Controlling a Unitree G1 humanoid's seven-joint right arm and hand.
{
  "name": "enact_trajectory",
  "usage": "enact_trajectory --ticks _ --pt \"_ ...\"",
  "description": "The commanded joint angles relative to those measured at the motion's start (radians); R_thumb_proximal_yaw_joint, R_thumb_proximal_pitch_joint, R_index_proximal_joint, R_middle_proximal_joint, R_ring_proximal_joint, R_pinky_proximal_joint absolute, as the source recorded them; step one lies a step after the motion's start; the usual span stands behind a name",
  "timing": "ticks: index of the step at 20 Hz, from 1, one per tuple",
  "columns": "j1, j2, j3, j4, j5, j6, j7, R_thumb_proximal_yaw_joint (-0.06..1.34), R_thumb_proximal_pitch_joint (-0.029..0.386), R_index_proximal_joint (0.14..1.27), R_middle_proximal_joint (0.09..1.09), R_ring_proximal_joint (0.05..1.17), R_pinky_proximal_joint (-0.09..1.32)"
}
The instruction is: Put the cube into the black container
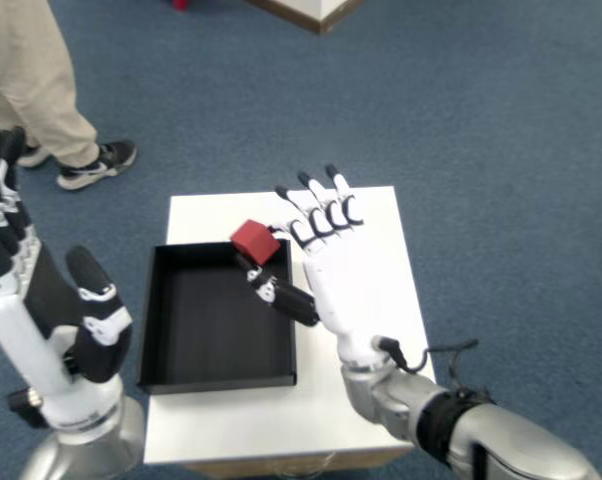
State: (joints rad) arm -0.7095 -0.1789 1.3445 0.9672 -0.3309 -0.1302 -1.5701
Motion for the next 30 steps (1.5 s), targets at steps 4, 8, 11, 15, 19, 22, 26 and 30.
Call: enact_trajectory --ticks 4,8,11,15,19,22,26,30 --pt "-0.087 0.010 0.025 0.113 0.014 -0.088 0.075 1.22 0.166 1.07 0.42 0.30 0.12" --pt "-0.090 0.017 0.074 0.120 0.031 -0.090 0.106 1.21 0.163 1.07 0.42 0.30 0.13" --pt "-0.093 0.019 0.094 0.106 0.036 -0.074 0.110 1.21 0.162 1.07 0.42 0.30 0.14" --pt "-0.094 0.025 0.099 0.075 0.029 -0.050 0.161 1.21 0.159 1.07 0.42 0.30 0.15" --pt "-0.083 0.031 0.107 0.043 0.016 -0.009 0.244 1.20 0.157 1.07 0.41 0.29 0.15" --pt "-0.080 0.031 0.108 0.029 0.006 0.021 0.284 1.20 0.156 1.07 0.41 0.29 0.16" --pt "-0.071 0.033 0.111 0.026 0.011 0.046 0.327 1.20 0.157 1.07 0.42 0.30 0.18" --pt "-0.067 0.035 0.114 0.041 0.020 0.057 0.381 1.19 0.156 1.06 0.41 0.30 0.19"
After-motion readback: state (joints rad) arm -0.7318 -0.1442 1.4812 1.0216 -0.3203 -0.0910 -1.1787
